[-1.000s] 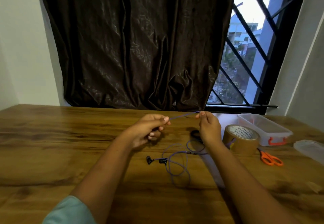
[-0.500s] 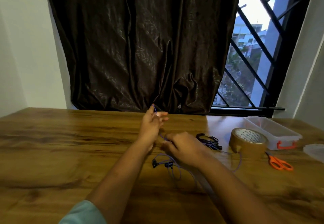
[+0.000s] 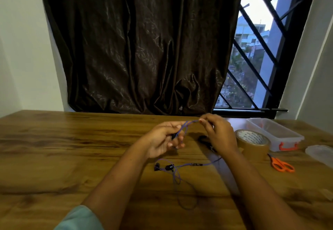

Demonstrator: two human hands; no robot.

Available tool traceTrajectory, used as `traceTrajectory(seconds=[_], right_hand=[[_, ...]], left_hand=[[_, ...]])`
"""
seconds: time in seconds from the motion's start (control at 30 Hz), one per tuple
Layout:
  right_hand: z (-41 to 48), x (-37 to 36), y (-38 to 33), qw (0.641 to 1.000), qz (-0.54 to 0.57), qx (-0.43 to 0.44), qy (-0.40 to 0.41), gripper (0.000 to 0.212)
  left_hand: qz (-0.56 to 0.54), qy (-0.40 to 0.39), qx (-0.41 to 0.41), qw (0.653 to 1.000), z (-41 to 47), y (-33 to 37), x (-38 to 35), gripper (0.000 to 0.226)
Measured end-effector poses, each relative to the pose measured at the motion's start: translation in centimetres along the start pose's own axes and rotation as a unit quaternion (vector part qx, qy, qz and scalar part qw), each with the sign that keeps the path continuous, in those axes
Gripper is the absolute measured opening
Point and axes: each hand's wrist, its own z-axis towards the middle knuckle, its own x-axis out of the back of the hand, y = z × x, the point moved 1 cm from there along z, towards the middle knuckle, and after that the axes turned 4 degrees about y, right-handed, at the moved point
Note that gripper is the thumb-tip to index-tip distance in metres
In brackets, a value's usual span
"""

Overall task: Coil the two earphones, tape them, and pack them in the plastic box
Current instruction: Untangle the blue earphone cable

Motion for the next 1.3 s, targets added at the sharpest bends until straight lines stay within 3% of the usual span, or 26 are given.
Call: traceTrajectory(seconds=[0.13,0.27,0.37,0.5,0.63,0.73,0.77,0.83,0.93,1.0,1.07,1.17,1.3], right_hand=[[-0.6,-1.9,-0.3,0.994,-0.079,0.004,-0.078,0.025],[-0.2,-0.8,-1.5,0.995,-0.092,-0.004,0.029,0.025],[-0.4,-0.6,-1.8,0.992,-0.124,-0.027,-0.007,0.028],[-0.9,-2.0,-2.6,0.995,-0.061,-0.059,-0.051,0.023],[-1.8,-4.2,-3.9,0.985,0.01,-0.047,-0.165,0.024],[-2.5,-4.7,-5.6,0.966,0.033,0.001,-0.258,0.023],[-2.7,-4.7,-6.0,0.958,0.017,0.022,-0.286,0.024],[-2.8,-4.6,-6.5,0.947,-0.008,0.045,-0.319,0.026],[-2.2,-3.7,-6.0,0.951,0.022,0.037,-0.307,0.024],[-1.2,-2.5,-5.1,0.965,0.041,0.028,-0.259,0.018],[-0.1,-1.0,-4.1,0.983,0.078,0.014,-0.168,0.01],[0.4,0.7,-3.0,0.987,0.145,-0.017,-0.067,0.012],[0.5,1.1,-2.3,0.984,0.169,-0.028,0.039,0.012]], left_hand=[[-0.072,-0.007,0.017,0.997,-0.6,0.7,0.0,0.03],[-0.004,-0.029,0.073,0.997,-0.9,0.3,0.9,0.035],[-0.064,-0.07,0.043,0.994,-1.0,0.8,0.9,0.037],[-0.107,-0.09,0.001,0.99,-0.8,1.0,-0.4,0.041],[-0.143,0.044,-0.103,0.983,0.4,0.7,-0.1,0.042],[-0.187,0.156,-0.168,0.955,1.0,0.9,1.2,0.041],[-0.161,0.191,-0.19,0.949,1.1,1.0,1.7,0.042],[0.0,0.264,-0.218,0.94,1.3,0.9,2.8,0.046],[0.303,0.304,-0.215,0.877,1.8,0.3,4.3,0.044],[0.383,0.258,-0.143,0.875,2.2,-0.5,4.6,0.037],[0.349,0.155,-0.051,0.923,2.1,-1.2,3.4,0.032],[0.194,0.053,0.027,0.979,1.4,-1.5,0.7,0.031],[-0.041,-0.082,0.052,0.994,-0.1,0.1,-0.1,0.04]])
